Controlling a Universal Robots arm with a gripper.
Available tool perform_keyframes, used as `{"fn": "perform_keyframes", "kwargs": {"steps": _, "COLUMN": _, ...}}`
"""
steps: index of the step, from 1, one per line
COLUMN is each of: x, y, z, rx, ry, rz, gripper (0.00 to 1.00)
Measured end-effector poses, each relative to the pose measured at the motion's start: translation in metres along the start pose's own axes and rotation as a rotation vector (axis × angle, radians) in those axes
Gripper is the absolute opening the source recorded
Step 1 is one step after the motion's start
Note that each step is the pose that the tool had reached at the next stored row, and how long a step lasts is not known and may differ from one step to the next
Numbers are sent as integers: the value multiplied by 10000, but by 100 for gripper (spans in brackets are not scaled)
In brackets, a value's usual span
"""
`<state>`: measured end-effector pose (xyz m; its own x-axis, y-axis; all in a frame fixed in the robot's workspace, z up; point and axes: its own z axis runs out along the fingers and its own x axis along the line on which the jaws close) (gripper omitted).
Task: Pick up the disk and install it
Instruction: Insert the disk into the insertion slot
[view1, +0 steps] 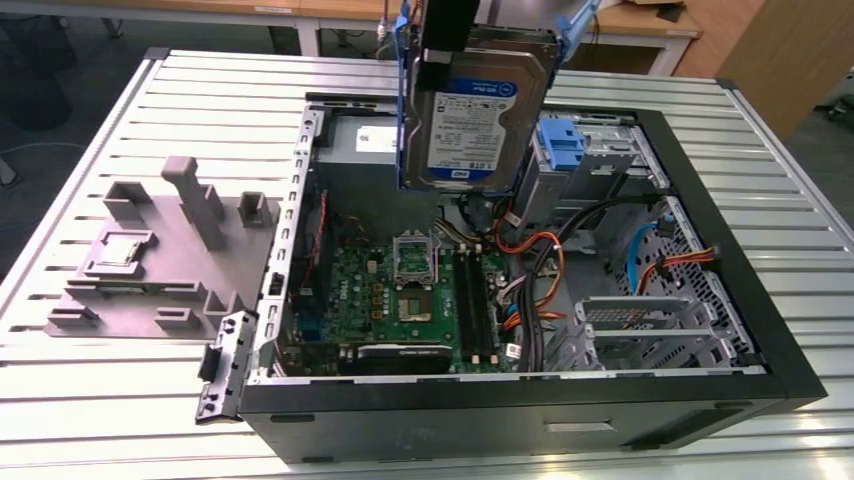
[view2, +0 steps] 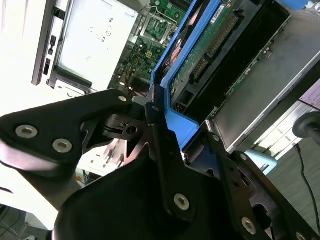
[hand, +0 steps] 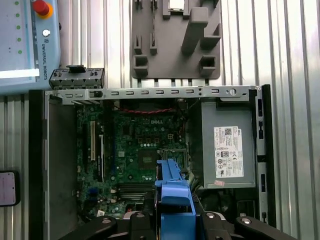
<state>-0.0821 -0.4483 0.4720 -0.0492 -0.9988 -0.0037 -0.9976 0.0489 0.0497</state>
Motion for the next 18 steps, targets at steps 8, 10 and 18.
{"fn": "perform_keyframes", "kwargs": {"steps": 8, "x": 45, "y": -29, "z": 0, "rx": 1, "ry": 32, "rz": 3, "gripper": 36}}
{"fn": "perform_keyframes", "kwargs": {"steps": 10, "x": 64, "y": -30, "z": 0, "rx": 2, "ry": 52, "rz": 5, "gripper": 36}}
{"fn": "perform_keyframes", "kwargs": {"steps": 18, "x": 81, "y": -31, "z": 0, "rx": 3, "ry": 81, "rz": 6, "gripper": 36}}
